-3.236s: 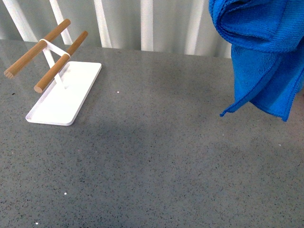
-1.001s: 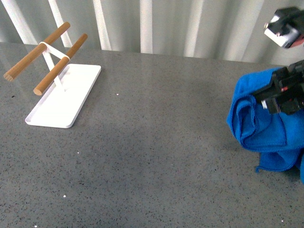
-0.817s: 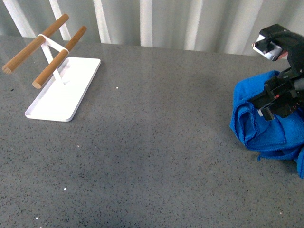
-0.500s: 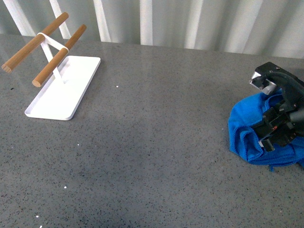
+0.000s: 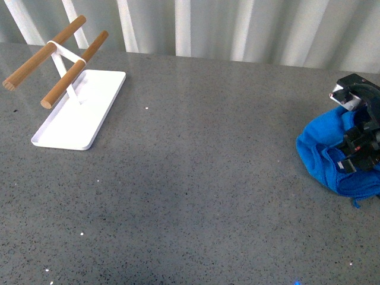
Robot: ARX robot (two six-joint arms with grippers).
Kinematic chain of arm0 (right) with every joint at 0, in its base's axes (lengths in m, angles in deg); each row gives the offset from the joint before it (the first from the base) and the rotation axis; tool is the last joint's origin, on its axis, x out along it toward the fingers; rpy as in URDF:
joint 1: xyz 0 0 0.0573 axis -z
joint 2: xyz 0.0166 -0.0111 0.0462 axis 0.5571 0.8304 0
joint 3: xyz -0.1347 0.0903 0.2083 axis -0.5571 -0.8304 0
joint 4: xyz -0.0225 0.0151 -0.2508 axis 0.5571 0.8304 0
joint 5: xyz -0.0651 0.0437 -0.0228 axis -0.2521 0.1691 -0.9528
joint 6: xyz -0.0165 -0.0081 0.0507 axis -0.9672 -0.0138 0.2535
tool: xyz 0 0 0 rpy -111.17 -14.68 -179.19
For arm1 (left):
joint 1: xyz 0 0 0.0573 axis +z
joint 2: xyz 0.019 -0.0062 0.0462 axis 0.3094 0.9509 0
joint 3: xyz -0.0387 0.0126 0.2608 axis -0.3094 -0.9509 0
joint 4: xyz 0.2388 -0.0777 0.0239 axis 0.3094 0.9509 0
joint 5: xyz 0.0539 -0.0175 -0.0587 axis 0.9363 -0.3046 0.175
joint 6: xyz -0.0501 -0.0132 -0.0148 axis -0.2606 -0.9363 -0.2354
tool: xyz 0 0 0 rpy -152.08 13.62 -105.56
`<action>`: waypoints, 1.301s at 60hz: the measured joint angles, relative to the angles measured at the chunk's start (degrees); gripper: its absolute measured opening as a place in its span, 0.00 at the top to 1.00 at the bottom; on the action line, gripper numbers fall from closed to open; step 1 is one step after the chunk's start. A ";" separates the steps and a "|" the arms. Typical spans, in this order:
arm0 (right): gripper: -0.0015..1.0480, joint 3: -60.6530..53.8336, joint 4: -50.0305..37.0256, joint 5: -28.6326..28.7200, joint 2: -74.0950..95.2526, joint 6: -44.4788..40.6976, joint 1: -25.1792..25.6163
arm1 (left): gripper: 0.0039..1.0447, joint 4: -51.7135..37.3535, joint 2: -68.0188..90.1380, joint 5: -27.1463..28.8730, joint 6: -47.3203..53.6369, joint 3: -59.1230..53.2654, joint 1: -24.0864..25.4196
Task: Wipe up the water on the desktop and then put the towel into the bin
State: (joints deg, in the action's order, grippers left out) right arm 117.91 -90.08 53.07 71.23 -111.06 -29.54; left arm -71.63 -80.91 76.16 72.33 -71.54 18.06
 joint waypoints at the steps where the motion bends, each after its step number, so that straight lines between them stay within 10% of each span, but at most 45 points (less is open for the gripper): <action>1: 0.95 0.85 0.13 -0.33 0.46 0.04 -0.15 | 0.06 0.00 0.00 0.00 0.00 0.00 0.00; 30: 0.95 26.18 6.67 -3.08 13.14 5.84 -6.69 | 0.06 0.00 0.00 0.00 0.00 0.00 0.00; 48: 0.95 37.64 11.15 3.61 18.10 10.71 -22.45 | 0.06 0.00 0.00 0.00 0.00 0.00 0.00; 78: 0.95 -0.90 -0.24 8.85 -4.33 10.16 -28.65 | 0.06 0.00 0.00 0.00 0.00 0.00 0.00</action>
State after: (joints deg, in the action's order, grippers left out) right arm 117.02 -90.32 61.92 66.90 -100.90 -58.20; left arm -71.63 -80.91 76.16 72.33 -71.54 18.06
